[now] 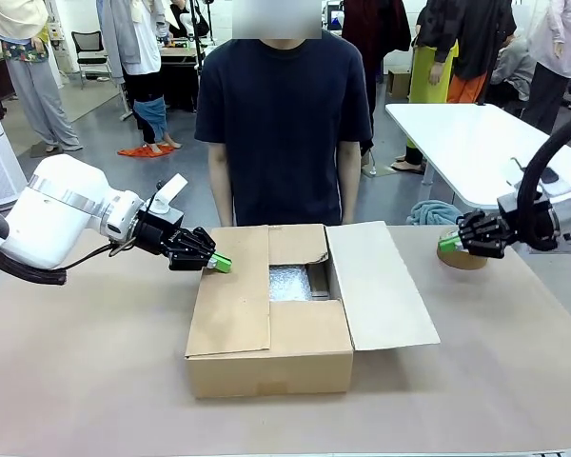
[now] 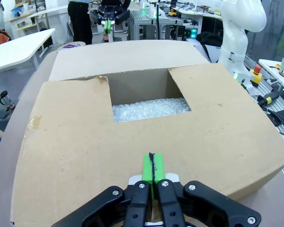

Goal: Wrap the clocks to prevent damage.
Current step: Push the left (or right) flap of the Package Box to close it.

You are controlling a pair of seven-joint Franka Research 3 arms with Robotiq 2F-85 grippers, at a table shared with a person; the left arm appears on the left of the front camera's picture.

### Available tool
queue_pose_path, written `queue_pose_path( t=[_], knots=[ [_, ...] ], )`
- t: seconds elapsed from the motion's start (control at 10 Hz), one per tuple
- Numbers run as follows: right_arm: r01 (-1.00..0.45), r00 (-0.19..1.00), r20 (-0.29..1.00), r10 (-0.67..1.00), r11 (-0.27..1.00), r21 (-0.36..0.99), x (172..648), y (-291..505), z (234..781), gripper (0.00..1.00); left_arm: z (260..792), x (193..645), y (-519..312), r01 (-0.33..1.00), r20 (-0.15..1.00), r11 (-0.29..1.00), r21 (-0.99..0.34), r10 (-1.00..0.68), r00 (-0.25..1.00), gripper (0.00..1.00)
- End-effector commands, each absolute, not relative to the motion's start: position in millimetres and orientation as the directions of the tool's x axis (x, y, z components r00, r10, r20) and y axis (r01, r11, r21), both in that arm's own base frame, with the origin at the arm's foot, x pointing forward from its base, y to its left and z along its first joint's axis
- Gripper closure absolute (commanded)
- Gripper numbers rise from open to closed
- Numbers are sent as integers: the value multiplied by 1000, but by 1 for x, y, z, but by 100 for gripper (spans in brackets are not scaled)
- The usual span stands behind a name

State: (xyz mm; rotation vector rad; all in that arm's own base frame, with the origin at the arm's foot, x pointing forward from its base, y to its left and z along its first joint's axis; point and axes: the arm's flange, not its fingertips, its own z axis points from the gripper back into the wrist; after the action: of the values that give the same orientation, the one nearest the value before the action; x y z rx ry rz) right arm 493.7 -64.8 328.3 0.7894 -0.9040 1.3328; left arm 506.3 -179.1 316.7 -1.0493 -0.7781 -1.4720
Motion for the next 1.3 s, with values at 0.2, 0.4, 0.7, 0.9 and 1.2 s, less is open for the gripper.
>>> queue_pose_path(
  t=[0.2,0.4,0.7,0.9,1.2],
  knots=[
    [-995,93,910,405,13,96,510,-31,285,99,313,508,-181,982,916,-167,-86,-400,12,100],
    [-990,113,916,384,-30,135,514,-11,274,99,313,508,-181,982,916,-167,-86,-400,12,100],
    [-980,131,942,309,-103,171,516,6,269,99,313,508,-181,982,916,-167,-86,-400,12,100],
    [-973,146,967,210,-146,179,515,10,269,99,313,508,-181,982,916,-167,-86,-400,12,100],
    [-979,138,977,161,-127,159,512,22,267,99,313,508,-181,982,916,-167,-86,-400,12,100]
  ],
)
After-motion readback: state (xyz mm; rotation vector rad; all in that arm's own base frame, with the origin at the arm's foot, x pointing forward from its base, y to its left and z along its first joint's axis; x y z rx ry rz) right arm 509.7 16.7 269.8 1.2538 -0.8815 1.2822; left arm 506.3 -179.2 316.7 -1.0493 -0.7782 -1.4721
